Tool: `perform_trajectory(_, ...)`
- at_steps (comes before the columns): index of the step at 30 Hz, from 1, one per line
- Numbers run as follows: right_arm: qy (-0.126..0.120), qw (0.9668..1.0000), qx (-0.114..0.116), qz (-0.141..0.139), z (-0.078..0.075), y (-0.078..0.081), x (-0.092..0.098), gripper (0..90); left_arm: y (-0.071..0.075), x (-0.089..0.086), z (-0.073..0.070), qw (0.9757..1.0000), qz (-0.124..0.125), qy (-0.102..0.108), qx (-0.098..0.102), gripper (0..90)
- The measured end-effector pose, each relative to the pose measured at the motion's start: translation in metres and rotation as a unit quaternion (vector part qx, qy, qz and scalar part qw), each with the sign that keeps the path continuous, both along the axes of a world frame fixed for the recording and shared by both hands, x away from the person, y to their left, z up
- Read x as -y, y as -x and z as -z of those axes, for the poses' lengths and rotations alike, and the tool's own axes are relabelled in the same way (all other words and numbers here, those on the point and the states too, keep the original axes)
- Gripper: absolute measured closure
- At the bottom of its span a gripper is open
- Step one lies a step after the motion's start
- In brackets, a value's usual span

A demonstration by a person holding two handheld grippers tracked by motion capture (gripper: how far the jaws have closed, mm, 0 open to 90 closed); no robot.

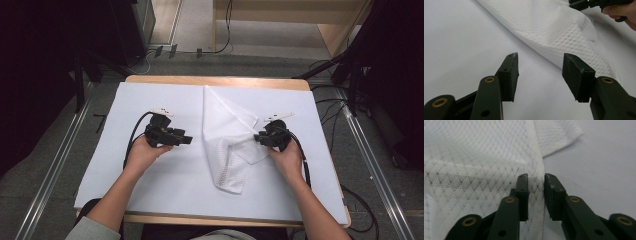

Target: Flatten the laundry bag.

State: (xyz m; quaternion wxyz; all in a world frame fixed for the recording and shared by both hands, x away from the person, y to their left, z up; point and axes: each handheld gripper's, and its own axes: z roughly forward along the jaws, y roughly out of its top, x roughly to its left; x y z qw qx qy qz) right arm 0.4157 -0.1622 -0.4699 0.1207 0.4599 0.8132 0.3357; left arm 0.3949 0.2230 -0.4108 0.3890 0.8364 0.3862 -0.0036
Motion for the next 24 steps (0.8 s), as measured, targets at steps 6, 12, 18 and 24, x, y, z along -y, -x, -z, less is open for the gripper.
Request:
perform_trajectory(6, -0.015, 0.9998, -0.007, 0.005, 0.001, -0.002, 0.002, 89.7, -0.001, -0.002, 0.0, 1.0, -0.002, 0.003, 0.001, 47.7)
perform_trajectory(12, -0.051, 0.9985, -0.016, 0.001, -0.016, 0.0, 0.003, 90.0, -0.002, -0.008, -0.001, 0.9999, -0.008, 0.006, 0.0, 47.6)
perform_trajectory(18, -0.087, 0.9958, 0.002, -0.028, -0.044, 0.007, -0.004, 89.9, -0.005, -0.021, -0.004, 0.9998, -0.022, 0.002, 0.002, 45.7)
perform_trajectory(24, -0.104, 0.9927, 0.007, -0.06, -0.062, 0.003, -0.026, 89.8, -0.003, -0.036, -0.008, 0.999, -0.044, 0.011, 0.004, 45.1)
